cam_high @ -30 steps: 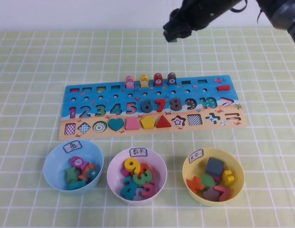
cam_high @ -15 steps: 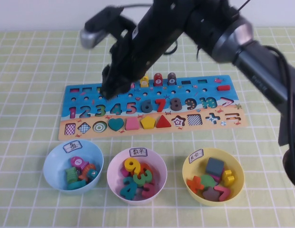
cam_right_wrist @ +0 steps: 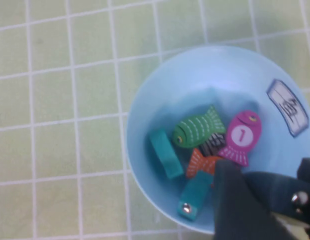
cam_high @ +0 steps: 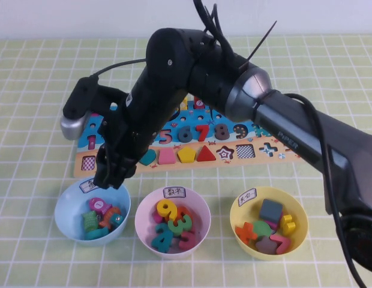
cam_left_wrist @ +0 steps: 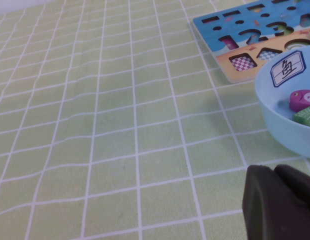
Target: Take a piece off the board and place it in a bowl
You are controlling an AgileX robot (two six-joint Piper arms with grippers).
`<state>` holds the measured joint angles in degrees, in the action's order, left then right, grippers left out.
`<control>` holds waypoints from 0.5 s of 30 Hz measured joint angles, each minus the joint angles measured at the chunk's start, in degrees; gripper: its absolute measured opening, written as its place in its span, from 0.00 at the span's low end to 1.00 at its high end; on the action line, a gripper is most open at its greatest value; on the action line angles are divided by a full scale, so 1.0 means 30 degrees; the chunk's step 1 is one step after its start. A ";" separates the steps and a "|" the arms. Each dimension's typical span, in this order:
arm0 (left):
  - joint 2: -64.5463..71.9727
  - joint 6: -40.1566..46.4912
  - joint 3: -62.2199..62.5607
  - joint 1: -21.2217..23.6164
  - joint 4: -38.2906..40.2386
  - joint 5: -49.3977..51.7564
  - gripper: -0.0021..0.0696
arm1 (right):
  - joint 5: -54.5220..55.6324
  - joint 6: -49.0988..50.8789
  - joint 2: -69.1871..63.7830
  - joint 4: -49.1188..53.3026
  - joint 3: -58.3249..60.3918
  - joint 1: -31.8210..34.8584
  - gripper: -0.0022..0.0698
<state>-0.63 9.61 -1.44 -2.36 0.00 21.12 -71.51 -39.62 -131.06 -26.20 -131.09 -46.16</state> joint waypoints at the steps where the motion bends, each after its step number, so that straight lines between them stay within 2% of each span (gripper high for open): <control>1: 0.0000 0.0000 0.0000 0.0000 0.0000 0.0000 0.02 | 0.0000 -0.0419 -0.0085 -0.0099 0.0000 0.0000 0.34; 15: 0.0000 0.0000 0.0000 0.0000 0.0000 0.0000 0.02 | 0.0189 -0.5432 -0.1959 -0.2901 0.0000 -0.0031 0.34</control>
<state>-0.63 9.61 -1.44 -2.36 0.00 21.12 -70.94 -55.92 -136.94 -34.91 -131.09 -46.25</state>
